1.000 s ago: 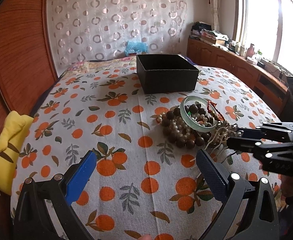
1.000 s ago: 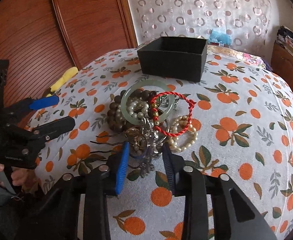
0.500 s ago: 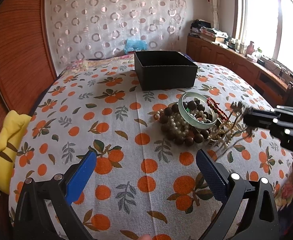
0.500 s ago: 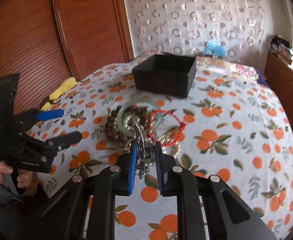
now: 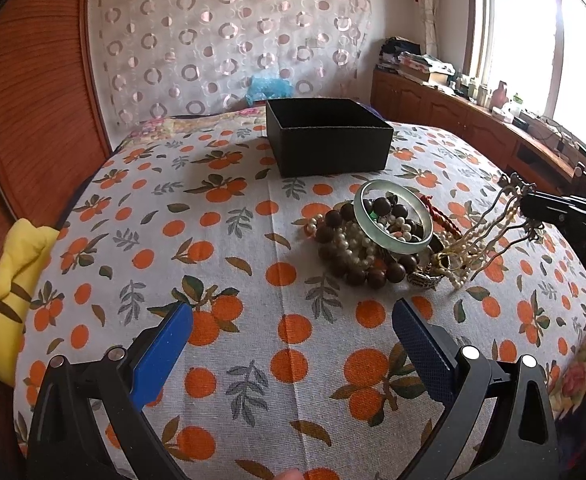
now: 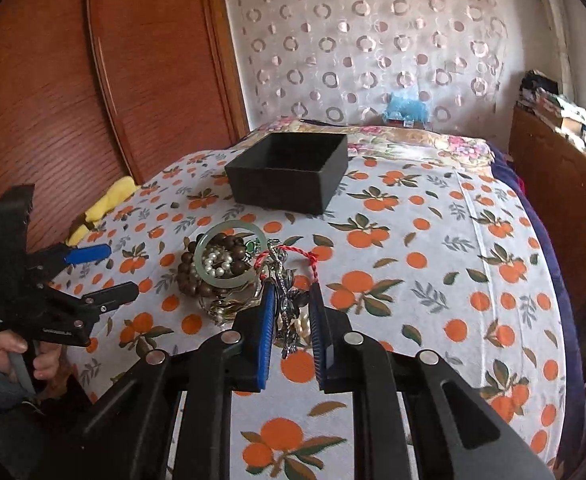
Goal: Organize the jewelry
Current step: 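Lift the silver hairpins with the right tool while the left tool grasps the green jade bangle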
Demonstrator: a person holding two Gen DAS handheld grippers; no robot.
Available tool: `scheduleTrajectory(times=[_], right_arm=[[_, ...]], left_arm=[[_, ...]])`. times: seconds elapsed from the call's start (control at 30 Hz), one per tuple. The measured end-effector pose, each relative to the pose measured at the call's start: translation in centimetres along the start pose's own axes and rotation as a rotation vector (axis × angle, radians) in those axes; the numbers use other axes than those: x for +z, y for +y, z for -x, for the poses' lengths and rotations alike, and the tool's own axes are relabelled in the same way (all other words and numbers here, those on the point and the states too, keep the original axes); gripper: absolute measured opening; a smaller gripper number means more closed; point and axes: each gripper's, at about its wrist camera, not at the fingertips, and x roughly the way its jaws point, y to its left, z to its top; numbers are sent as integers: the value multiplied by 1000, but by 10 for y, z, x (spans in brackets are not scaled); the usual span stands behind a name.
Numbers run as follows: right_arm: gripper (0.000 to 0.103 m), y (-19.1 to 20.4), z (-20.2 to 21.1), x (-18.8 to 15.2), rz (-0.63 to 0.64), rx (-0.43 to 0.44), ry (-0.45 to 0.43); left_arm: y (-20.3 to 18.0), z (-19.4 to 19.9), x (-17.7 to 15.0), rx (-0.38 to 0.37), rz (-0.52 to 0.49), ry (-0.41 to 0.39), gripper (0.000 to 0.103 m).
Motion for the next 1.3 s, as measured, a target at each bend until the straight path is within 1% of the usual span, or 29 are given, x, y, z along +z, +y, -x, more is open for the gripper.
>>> scheduleTrajectory(times=[0.07,0.13,0.2,0.33,0.63,0.67,0.7,0.83,0.87,0.9,0.93,0.97,1.17,1.3], right_arm=[[19,-10,0,-4,-14,-29,12],[19,-22,-5,-11,-35,-59,49],[19,-28,-7,-17,-44,-85,68],[20,-40,-11,-29,-62,-114,110],[21,-57,-8,-33,-111,-115,107],[23,-57,-8,-33,-117,-110,108],[28,-56,-9,-33,-120,-102,111],[30,-49,-14,-32,-117,-68,118],[29,-47,-15,-31,-109,-67,119],[12,-45,-15,-31,-103,-73,118],[3,-45,-15,-30,-102,-64,116],[4,-44,-13,-29,-107,-54,109],[3,-45,1,-21,-88,-70,65],[3,-44,12,-13,-64,-99,30]], left_arm=[[0,-1,0,0,-5,1,97],[0,-1,0,-1,-6,1,97],[0,-1,0,-1,-6,3,97],[-2,-2,1,-2,-8,8,97],[-4,-1,1,-3,-15,9,97],[-5,-1,1,-3,-15,10,97],[-5,-1,1,-5,-16,10,97],[-8,-2,0,-5,-26,14,97],[-8,-2,0,-5,-28,15,97],[-8,-3,0,-4,-29,15,97],[-8,-3,0,-4,-28,15,97],[-8,-2,-1,-5,-27,15,97],[-7,-5,-1,-7,-25,18,97],[-8,-5,2,-14,-33,17,97]])
